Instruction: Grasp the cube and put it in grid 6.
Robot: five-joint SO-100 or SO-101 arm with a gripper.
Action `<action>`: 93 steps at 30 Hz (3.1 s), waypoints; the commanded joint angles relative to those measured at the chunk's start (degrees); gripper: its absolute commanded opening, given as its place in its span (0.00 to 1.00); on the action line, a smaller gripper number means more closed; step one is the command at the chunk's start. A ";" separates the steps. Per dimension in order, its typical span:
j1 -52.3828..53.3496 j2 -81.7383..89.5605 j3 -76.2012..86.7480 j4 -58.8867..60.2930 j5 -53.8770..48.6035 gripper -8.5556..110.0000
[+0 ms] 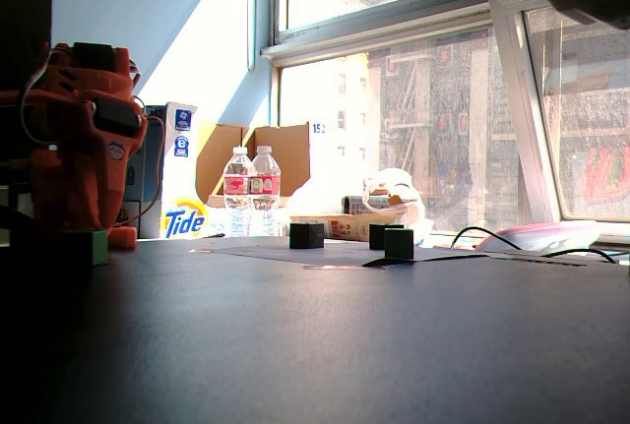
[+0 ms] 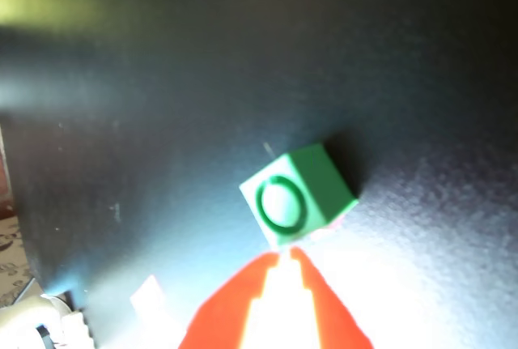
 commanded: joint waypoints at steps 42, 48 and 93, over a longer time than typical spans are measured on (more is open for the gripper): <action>-17.31 0.53 4.31 -6.50 5.19 0.13; -17.31 0.53 4.31 -6.59 4.92 0.13; 5.19 -28.92 -36.56 22.59 -27.33 0.25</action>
